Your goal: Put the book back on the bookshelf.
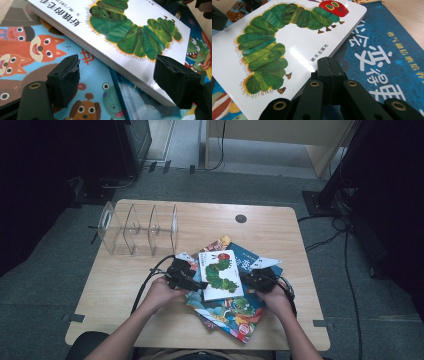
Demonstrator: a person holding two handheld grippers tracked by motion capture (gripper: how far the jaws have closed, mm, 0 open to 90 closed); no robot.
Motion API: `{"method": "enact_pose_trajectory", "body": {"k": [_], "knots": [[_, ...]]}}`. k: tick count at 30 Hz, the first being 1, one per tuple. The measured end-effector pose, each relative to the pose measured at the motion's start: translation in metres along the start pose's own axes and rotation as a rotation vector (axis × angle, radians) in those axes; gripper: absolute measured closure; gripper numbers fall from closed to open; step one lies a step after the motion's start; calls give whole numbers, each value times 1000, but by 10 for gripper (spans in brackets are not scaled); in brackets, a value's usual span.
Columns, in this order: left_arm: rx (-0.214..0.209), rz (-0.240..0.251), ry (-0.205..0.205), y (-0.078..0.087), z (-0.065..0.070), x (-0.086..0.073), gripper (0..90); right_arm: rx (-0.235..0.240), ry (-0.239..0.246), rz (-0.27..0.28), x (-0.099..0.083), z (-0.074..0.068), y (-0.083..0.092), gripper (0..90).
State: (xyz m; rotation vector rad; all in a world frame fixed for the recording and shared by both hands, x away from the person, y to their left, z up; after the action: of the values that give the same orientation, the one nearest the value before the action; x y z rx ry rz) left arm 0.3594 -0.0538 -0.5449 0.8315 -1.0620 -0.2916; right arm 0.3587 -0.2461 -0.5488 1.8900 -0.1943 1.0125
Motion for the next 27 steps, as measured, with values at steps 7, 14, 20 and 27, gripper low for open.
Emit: {"method": "enact_pose_trajectory", "body": {"k": [7, 14, 20, 27], "knots": [[-1, -9, 11, 0, -1, -2, 214, 12, 12, 1, 2, -7, -4, 899], [-5, -9, 35, 0, -1, -3, 209, 20, 21, 2, 4, -12, -8, 900], [-5, -8, 68, 2, -4, -3, 205, 18, 34, 5, 4, -17, -10, 900], [-10, -58, 122, 6, -3, -6, 239, 27, 47, 11, 4, -22, -12, 900]]}}
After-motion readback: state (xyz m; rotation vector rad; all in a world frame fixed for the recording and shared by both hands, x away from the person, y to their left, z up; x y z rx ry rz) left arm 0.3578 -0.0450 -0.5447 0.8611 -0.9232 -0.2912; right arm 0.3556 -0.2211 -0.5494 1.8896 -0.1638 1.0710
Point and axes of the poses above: each handheld gripper's, and its own axes: y roughly backward along the jaws, x roughly out of its top, z roughly to its right, the point moved 9 cm from there along -y, roughly forward along the jaws, and after that the axes turned 10 degrees about -y, right-handed, at the moved point
